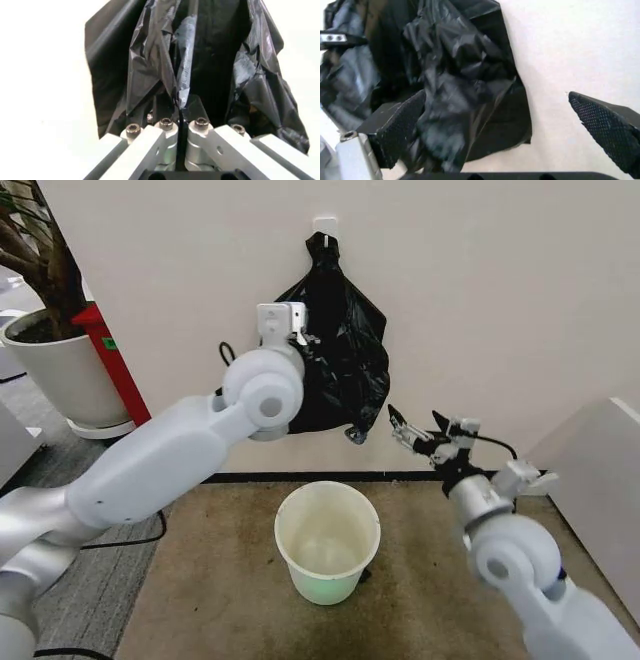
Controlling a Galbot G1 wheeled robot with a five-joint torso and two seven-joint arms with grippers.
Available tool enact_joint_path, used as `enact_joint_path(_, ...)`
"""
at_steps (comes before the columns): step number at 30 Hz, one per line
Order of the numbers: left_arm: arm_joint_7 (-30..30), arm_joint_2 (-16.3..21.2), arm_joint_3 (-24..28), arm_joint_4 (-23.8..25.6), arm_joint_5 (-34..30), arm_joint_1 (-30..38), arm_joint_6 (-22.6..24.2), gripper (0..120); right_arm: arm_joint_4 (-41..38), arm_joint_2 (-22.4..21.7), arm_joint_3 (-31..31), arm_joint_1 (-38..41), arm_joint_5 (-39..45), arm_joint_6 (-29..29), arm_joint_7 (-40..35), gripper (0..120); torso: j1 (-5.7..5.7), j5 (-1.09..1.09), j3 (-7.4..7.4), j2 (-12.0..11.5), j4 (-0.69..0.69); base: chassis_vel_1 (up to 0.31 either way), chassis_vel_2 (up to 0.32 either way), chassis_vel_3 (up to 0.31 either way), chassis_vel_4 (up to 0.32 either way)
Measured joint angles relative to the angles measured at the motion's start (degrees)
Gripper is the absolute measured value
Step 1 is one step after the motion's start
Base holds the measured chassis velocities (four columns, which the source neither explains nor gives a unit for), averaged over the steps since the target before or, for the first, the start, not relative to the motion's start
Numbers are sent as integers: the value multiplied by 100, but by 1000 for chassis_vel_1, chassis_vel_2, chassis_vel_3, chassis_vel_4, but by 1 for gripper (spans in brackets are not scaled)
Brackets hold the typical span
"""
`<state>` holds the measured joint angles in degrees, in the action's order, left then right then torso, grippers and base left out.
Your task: Place the garbage bag over the trash bin.
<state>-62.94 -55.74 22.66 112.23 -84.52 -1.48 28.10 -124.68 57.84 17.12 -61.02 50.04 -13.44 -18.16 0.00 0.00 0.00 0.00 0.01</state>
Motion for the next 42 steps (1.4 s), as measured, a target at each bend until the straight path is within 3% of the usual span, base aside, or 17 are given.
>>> enact_joint_path(7,210,86,-105,31,4,-110,-138,0,319,-123,-649,1581,1447,-447,-791,100,0,0,0,0,-2,0,0,0,0)
enact_joint_path(11,261,57,-107,12,31,-124,-148,0,427,40,-1150,2489,2180,-627,-1290,100,0,-1,1,0,-1,0,0,0,0)
enact_joint_path(19,297,51,-105,-6,41,-105,-148,0,953,398,-1942,3280,2051,-973,-1875,100,0,-1,1,0,-1,0,0,0,0)
enact_joint_path(27,379,48,-120,-7,89,-108,-159,0,1349,589,-2199,3643,1904,-1184,-2247,100,0,0,1,0,-2,0,0,0,0)
enact_joint_path(33,464,44,-146,-6,168,-152,-171,0,1624,642,-2246,3821,1879,-1256,-2405,87,0,0,0,0,-1,0,0,0,0)
enact_joint_path(42,540,49,-226,-11,201,-168,-183,0,1783,560,-2196,3792,1878,-1282,-2488,56,0,0,0,0,-2,0,0,0,0)
